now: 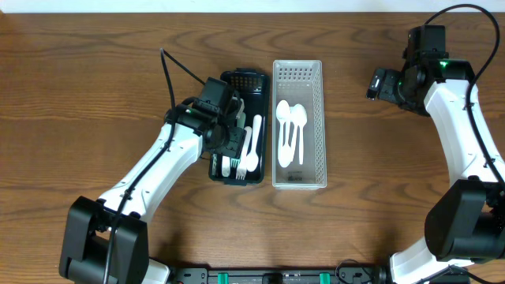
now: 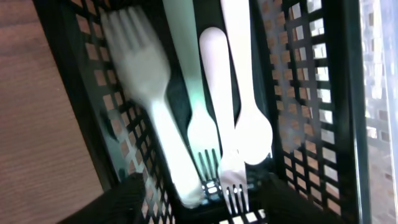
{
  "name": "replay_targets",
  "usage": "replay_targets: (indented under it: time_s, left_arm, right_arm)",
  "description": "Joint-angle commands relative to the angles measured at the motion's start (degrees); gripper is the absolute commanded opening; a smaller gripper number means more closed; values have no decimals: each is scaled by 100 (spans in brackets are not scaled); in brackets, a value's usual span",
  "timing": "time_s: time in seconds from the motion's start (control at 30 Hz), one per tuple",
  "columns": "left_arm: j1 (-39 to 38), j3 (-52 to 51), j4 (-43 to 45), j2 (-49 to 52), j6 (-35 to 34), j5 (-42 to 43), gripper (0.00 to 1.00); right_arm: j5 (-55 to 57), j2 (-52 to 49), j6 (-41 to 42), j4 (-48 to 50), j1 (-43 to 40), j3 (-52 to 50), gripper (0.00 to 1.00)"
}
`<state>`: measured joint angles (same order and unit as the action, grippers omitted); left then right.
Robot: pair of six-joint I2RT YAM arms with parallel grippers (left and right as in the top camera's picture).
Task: Pack container
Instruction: 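Carry the white fork right and drop it into the black tray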
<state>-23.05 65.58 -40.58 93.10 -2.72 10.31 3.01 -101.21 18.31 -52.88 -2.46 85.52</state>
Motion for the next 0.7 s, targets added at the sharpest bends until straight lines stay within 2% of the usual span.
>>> replay_targets:
  time_s: [0.0,0.2,0.27,0.33,0.43,0.47,0.53,0.6,0.67]
  left_arm:
    - [-13,435,-251,-219,28,-50,69]
    - [-11,1145,-975,-787,28,-188,70]
    - [17,1272,-1349,-1032,37,-903,70]
    - [131,1202,-1578,-1163,229,-1600,64]
    - [387,949,-1515,-1056,592,-1521,63]
    - [483,837,-1397,-953,597,-1460,60]
    - [658,638,-1123,-675,704,-1491,46]
    - [815,592,-949,-348,702,-1484,37]
    - [929,592,-789,-52,704,-1486,34]
  right_arm:
    - [-2,59,-11,-7,-31,92,99]
    - [-2,59,-13,-7,-31,92,99]
    - [-2,59,-13,-7,-31,92,99]
    - [-4,59,-13,-7,-31,92,99]
    - [-2,59,-11,-7,-31,92,99]
    - [-4,59,-13,-7,-31,92,99]
    - [-2,59,-11,-7,-31,92,99]
    - [-2,59,-11,-4,-31,92,99]
    - [-4,59,-11,-7,-31,92,99]
